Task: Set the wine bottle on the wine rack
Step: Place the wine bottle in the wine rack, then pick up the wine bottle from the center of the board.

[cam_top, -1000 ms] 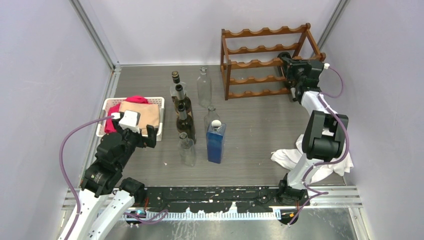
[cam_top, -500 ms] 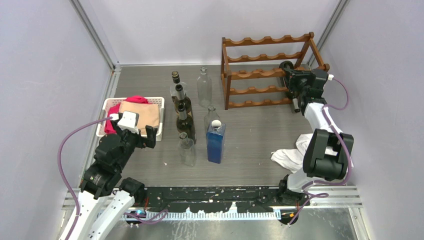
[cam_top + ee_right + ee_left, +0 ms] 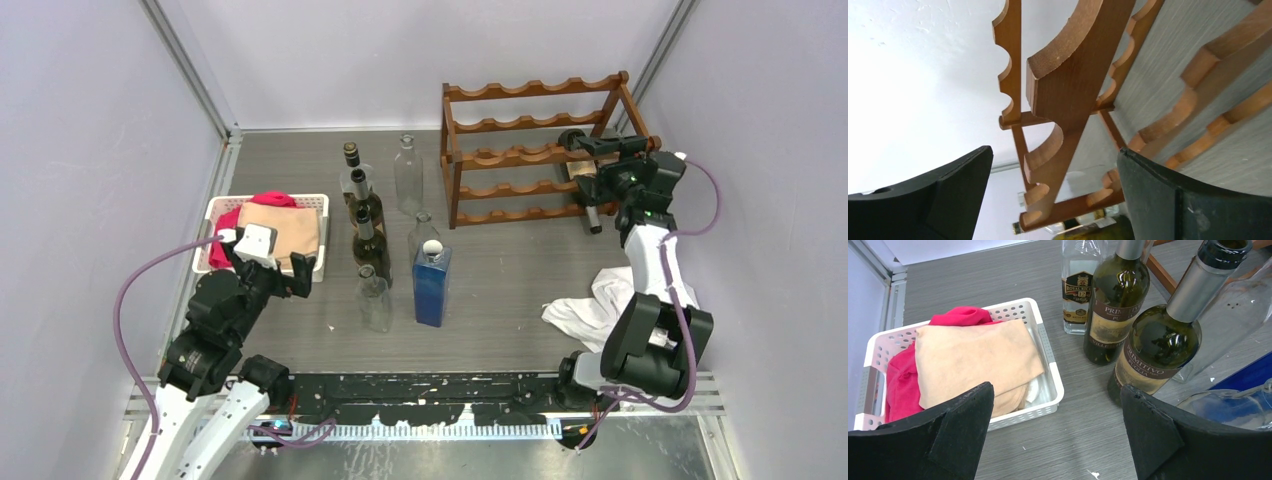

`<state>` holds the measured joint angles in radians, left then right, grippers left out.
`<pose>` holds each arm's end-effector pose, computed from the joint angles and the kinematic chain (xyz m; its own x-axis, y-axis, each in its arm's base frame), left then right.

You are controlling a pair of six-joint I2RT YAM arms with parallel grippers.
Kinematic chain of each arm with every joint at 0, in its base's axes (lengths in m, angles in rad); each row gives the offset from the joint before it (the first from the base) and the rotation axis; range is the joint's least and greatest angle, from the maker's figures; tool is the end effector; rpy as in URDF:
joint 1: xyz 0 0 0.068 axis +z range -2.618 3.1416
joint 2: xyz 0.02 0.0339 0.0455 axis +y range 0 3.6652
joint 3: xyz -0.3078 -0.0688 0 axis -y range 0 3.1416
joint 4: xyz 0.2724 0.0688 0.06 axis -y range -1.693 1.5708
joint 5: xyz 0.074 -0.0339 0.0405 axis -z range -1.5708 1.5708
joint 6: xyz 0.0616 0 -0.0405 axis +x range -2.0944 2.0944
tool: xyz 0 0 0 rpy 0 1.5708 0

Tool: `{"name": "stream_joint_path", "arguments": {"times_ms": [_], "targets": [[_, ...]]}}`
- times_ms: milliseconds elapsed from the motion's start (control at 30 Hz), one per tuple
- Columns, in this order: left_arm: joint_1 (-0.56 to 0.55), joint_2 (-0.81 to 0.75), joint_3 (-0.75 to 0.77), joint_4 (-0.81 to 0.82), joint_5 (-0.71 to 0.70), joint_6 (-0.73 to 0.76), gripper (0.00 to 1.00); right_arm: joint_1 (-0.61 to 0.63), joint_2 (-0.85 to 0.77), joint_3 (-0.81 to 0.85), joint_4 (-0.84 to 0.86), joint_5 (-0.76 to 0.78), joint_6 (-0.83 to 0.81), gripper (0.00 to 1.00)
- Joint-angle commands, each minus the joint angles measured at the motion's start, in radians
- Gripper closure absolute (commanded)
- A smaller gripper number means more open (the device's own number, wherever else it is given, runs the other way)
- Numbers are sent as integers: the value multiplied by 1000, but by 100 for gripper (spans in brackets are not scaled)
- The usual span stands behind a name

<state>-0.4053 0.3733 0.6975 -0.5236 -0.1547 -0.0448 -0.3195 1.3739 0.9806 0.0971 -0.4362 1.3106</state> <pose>0.0999 -0.0326 0.3427 -0.1931 0.0347 -0.9806 0.2424 0.9701 -0.0134 0.3486 -0.0879 0.3285 -0.1669 0.9778 -0.1269 0.2423 0.1654 0.9560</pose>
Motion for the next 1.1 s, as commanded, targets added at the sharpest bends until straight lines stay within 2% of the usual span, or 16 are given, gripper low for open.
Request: {"name": "stream_joint_path", "arguments": {"times_ms": [0, 67, 100, 200, 267, 333, 400, 467, 567, 667, 767, 867, 967, 1067], "targets": [[6, -27, 3, 64, 29, -11, 4, -67, -86, 59, -154, -202, -307, 0], [6, -43, 4, 73, 41, -18, 1, -83, -98, 43, -143, -431, -473, 0], [6, -52, 2, 82, 51, -23, 0, -88, -100, 47, -192, -517, -578, 0], [6, -67, 20, 94, 119, -62, 0, -86, -91, 92, -487, -680, -962, 0], [6, -58, 62, 79, 174, -127, 0, -85, -76, 148, -759, -663, -1327, 0], [6, -37, 104, 57, 249, -199, 0, -82, -78, 174, -908, -602, -1488, 0], [6, -14, 143, 42, 334, -271, 0, -71, -123, 161, -919, -500, -1576, 0], [7, 3, 166, 42, 412, -349, 0, -69, -190, 106, -874, -470, -1625, 0], [6, 7, 176, 74, 483, -466, 1, -69, -289, -2, -836, -544, -1747, 0], [6, -2, 165, 99, 505, -536, 2, -67, -358, -54, -888, -680, -1932, 0], [6, -20, 132, 125, 502, -565, 2, -26, -336, -2, -1133, -783, -2199, 0], [6, -30, 101, 146, 490, -572, 3, 96, -288, 125, -1414, -704, -2495, 0], [6, -19, 86, 151, 492, -585, 4, 228, -284, 229, -1455, -603, -2446, 0], [6, -12, 75, 159, 492, -617, 5, 357, -314, 313, -1354, -514, -2273, 0]]}}
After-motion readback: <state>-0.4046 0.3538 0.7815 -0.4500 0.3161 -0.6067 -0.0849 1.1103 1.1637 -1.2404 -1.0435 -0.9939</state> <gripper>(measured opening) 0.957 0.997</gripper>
